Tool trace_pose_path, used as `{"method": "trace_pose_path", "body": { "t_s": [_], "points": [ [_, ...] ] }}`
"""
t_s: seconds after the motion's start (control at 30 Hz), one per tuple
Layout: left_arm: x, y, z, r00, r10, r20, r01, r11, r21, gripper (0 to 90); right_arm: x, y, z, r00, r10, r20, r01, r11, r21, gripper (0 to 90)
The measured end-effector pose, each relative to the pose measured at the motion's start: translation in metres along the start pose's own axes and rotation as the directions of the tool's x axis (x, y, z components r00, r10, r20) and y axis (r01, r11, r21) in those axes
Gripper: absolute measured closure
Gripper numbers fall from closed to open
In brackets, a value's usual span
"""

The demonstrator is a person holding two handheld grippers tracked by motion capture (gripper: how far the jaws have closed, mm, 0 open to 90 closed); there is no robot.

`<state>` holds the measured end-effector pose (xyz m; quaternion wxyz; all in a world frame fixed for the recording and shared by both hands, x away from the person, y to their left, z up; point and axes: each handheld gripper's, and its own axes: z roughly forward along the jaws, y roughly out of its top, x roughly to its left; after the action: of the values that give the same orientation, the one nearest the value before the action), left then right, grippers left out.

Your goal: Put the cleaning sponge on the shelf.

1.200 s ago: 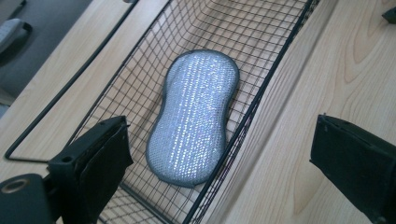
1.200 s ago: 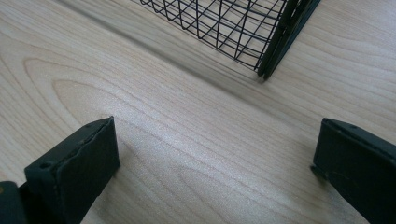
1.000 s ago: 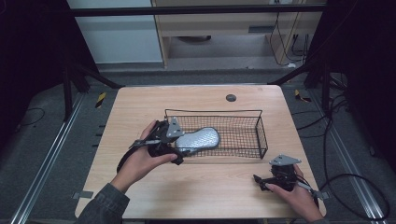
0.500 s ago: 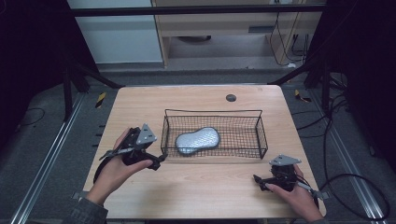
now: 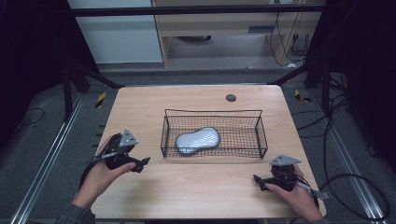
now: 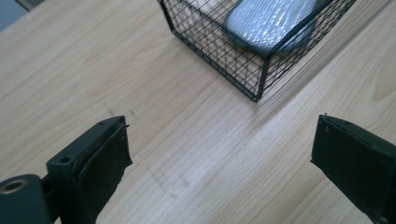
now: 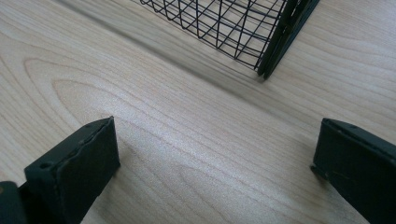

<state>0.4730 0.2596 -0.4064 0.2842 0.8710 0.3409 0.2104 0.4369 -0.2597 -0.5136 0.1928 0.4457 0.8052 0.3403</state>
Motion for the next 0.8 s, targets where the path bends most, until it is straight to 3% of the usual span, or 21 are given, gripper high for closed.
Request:
{"method": "trace_pose_path", "body": {
  "t_s": [0.43,0.8],
  "points": [
    [0.021,-0.030,0.027,0.9975,-0.064,-0.031,0.067,0.9938,0.089,3.9,0.000,0.000,0.000,1.0000,0.000,0.000,0.000,1.000,0.000,0.4],
    [0.031,-0.047,0.047,0.9934,-0.104,-0.048,0.109,0.9872,0.116,3.8,0.000,0.000,0.000,1.0000,-0.001,0.000,0.001,1.000,0.000,0.4]
  ]
}}
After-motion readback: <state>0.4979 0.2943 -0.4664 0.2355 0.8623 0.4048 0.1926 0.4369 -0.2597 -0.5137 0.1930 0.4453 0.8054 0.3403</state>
